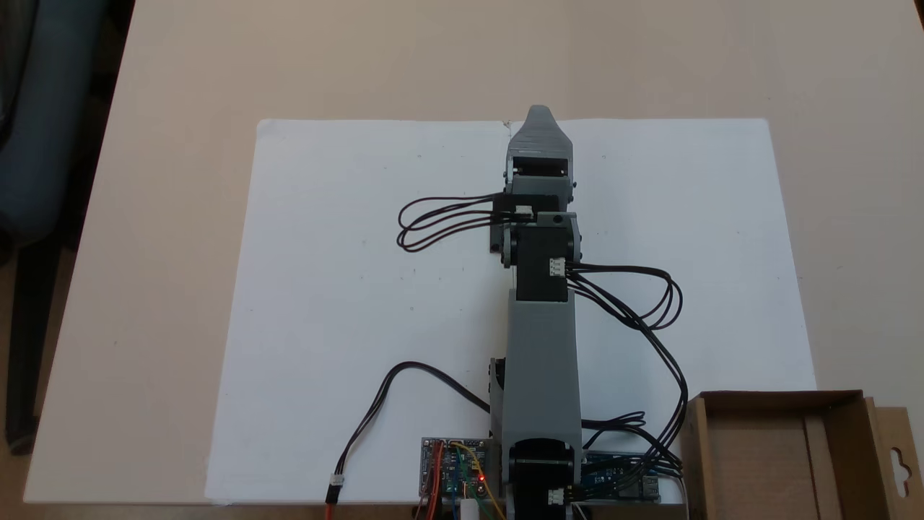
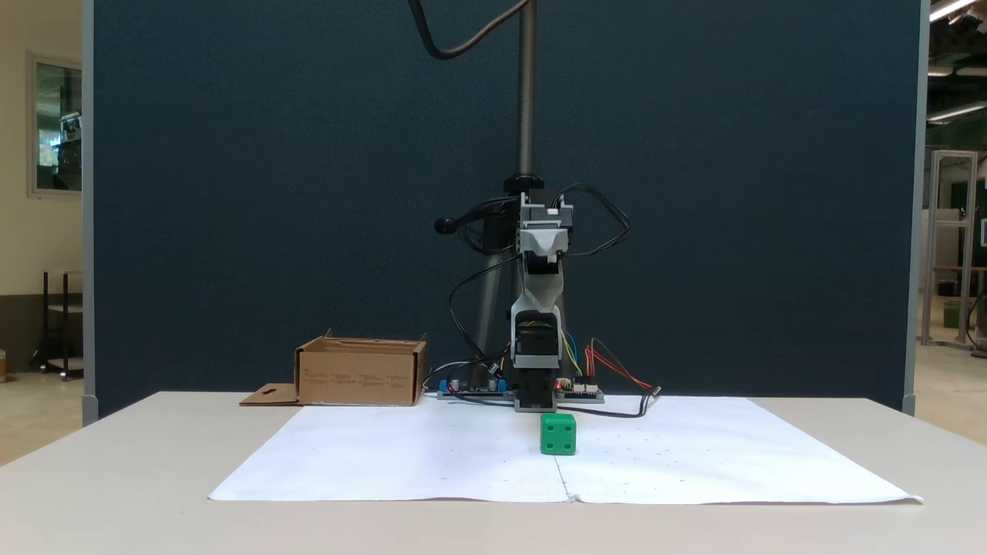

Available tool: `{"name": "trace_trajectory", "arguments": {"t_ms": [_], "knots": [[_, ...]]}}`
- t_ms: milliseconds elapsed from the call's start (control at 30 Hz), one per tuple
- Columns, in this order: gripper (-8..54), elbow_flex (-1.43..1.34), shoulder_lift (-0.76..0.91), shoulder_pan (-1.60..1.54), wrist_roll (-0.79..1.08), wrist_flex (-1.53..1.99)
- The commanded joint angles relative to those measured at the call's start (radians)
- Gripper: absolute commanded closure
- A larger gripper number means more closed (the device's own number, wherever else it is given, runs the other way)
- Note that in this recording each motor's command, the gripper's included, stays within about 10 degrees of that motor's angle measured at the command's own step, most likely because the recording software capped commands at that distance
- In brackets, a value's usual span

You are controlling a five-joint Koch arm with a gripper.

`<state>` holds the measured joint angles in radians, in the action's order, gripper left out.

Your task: Grasp a green dice and put it in the bin.

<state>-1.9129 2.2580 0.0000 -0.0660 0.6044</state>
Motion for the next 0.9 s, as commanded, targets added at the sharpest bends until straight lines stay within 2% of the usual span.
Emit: {"name": "trace_trajectory", "arguments": {"t_ms": [0, 367, 867], "knots": [[2.5, 0.08, 0.106, 0.015, -0.094, 0.162], [2.5, 0.167, 0.041, 0.008, -0.161, 0.689], [2.3, 0.167, -0.272, 0.003, -0.187, 0.463]]}}
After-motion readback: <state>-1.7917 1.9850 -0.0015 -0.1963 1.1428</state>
